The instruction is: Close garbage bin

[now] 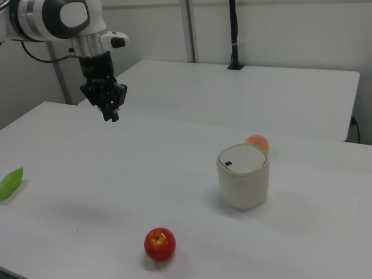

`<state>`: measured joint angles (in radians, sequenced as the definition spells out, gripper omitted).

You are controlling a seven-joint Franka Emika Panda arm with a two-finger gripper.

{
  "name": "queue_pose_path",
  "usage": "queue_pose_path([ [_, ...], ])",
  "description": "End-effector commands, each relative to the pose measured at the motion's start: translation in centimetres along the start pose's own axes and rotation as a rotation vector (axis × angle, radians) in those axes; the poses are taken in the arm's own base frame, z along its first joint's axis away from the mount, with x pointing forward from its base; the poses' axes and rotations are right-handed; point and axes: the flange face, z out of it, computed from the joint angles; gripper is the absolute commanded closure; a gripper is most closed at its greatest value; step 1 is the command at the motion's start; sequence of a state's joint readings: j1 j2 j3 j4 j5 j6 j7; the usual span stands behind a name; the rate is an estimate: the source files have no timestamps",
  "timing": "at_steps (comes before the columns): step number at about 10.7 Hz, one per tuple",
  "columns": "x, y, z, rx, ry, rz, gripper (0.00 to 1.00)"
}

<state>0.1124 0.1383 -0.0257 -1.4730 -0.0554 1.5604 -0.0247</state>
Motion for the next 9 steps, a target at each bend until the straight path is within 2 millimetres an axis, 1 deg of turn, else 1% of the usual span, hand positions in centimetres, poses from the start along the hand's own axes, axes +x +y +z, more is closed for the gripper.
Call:
queue_pose_path([
  [1, -0.79, 0.5, -0.32, -0.011, 0.004, -0.002, 0.0],
  [9, -1.1, 1.17, -0.96, -0.013, 0.011, 0.011, 0.0],
])
